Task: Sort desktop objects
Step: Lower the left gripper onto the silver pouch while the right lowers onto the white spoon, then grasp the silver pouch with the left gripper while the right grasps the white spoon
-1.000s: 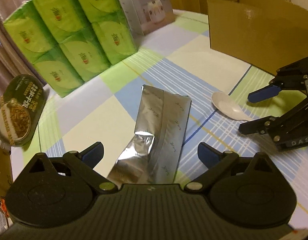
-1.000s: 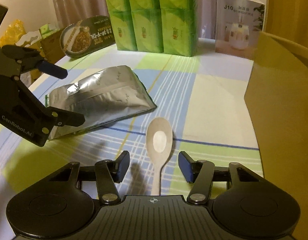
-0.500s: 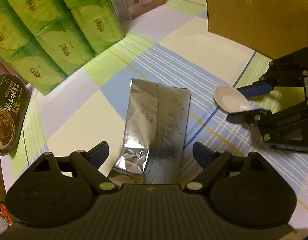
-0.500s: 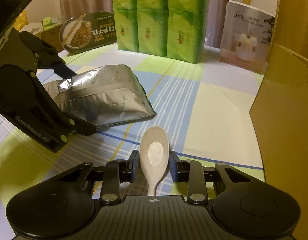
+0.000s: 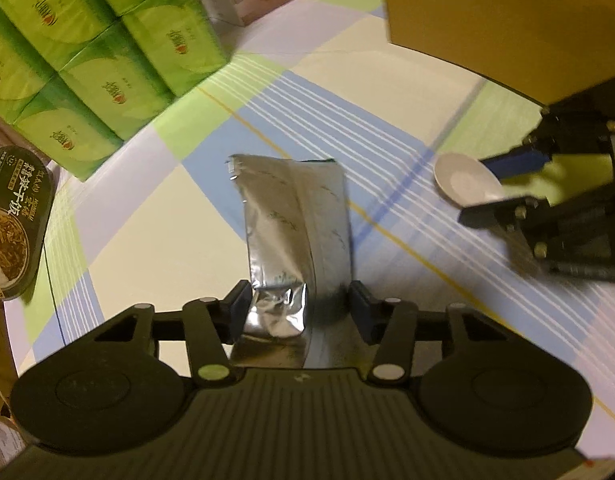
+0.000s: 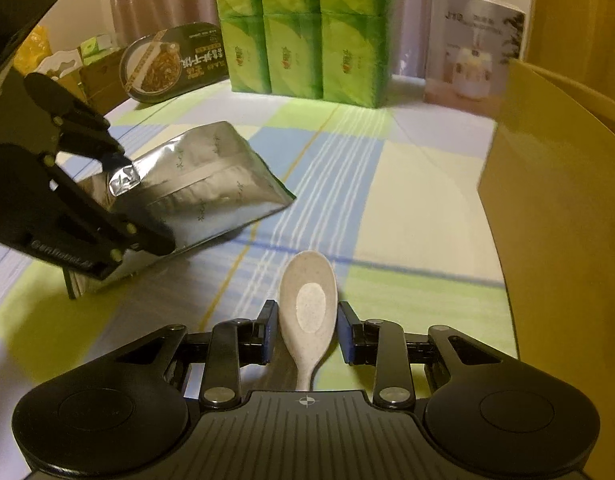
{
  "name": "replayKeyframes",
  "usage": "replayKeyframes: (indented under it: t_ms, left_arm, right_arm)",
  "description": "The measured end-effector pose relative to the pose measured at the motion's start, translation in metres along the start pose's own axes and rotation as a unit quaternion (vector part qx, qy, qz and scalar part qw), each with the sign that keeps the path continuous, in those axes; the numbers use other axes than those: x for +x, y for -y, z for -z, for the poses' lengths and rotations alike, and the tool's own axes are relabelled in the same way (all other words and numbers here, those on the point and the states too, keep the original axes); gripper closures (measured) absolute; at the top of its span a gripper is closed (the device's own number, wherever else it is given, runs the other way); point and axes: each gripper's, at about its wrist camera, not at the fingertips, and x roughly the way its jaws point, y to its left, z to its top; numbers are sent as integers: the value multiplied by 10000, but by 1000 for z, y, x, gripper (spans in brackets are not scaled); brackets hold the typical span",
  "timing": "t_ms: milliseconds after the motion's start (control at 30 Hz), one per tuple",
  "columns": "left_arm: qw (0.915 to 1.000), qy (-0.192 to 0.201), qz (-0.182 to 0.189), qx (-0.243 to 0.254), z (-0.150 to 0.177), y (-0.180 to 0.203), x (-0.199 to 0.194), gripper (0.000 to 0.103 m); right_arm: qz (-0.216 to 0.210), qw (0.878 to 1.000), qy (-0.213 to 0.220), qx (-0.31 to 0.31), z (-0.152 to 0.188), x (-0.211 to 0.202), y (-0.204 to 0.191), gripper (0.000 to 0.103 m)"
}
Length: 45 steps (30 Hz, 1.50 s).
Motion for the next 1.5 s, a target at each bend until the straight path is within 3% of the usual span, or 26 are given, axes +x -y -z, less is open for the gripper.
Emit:
replayKeyframes:
  t_ms: [367, 600, 633, 667, 700, 733, 1100, 1433, 1500]
  left_arm:
    - [9979, -110, 576, 258, 47, 71, -56, 60]
    - [9927, -425, 1099, 271, 70, 106, -88, 58]
    - [9924, -474, 1107, 268, 70, 107, -91, 56]
    - [9925, -520, 1074, 245, 70, 108, -94, 43]
    - [9927, -559, 1043, 228, 70, 108, -95, 37]
    - [9927, -603, 1023, 217, 68, 108, -95, 33]
    - [9874, -1077, 1062, -462, 51, 91, -63, 33]
    - [9853, -1219, 1112, -439, 52, 100, -48, 35]
    - [9855, -1191, 1129, -437, 51, 100, -49, 39]
  right_arm:
    - [-231, 9992, -211, 257, 68, -79, -11, 75]
    - [-317, 9989, -331, 121, 102, -115, -23, 75]
    - [-333, 9988, -345, 116, 105, -118, -24, 75]
    - [-344, 9987, -348, 121, 107, -121, -24, 75]
    - [-350, 9987, -343, 129, 110, -123, -24, 75]
    - [-358, 9987, -343, 140, 110, -125, -24, 75]
    - [-334, 9988, -303, 169, 112, -128, -16, 75]
    - [-370, 9987, -332, 129, 110, -119, -13, 75]
    - [-353, 9987, -360, 97, 110, -117, -14, 75]
